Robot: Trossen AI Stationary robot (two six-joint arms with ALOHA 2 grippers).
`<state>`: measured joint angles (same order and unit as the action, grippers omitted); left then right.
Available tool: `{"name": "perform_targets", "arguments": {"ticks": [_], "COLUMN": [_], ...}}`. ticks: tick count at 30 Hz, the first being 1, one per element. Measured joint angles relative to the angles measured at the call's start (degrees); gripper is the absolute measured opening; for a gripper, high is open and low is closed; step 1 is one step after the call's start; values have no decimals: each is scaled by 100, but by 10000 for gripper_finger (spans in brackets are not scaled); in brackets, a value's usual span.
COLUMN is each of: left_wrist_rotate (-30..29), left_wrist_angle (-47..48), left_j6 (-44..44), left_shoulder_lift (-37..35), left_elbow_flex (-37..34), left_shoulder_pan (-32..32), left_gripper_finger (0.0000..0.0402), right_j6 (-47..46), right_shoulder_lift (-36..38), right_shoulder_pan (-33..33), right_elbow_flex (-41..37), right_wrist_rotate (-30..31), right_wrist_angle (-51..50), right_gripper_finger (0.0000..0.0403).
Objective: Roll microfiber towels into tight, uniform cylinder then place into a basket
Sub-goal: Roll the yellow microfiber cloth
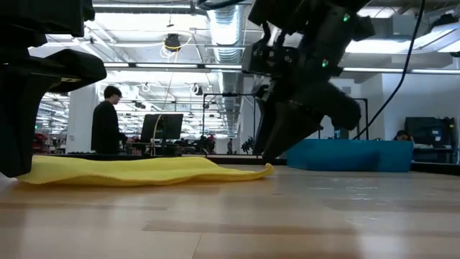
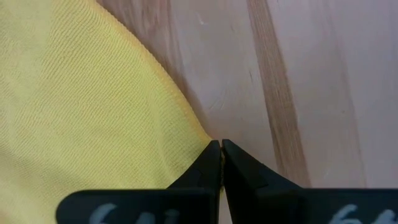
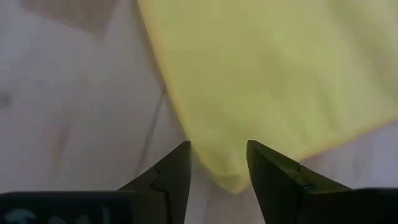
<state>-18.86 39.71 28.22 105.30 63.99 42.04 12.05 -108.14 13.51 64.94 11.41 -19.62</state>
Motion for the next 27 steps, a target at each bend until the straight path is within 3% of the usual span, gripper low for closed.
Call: {"name": "perform_targets", "arguments": {"ticks": [6,13,27], "left_wrist_rotate": [-16,-10,-202], "left_wrist_angle": [12,26,34], "left_j6": [16,80,186], "left_shoulder_lift": [0,0,0], "left_elbow_flex": [0,0,0], "left_shoulder_pan": [-2,-2,37], "left_gripper_finger": [0,0,0], "right_j6": [46,-322,-665], "right_shoulder_lift": [-376,-275,-311], "right_shoulder_pan": [-25,-89,-188], "right_elbow_flex": [41,23,25], "right_wrist_rotate": [-15,31,-120], "right_wrist_angle": [160,-151,-325], "right_gripper_finger": [177,162,29]}}
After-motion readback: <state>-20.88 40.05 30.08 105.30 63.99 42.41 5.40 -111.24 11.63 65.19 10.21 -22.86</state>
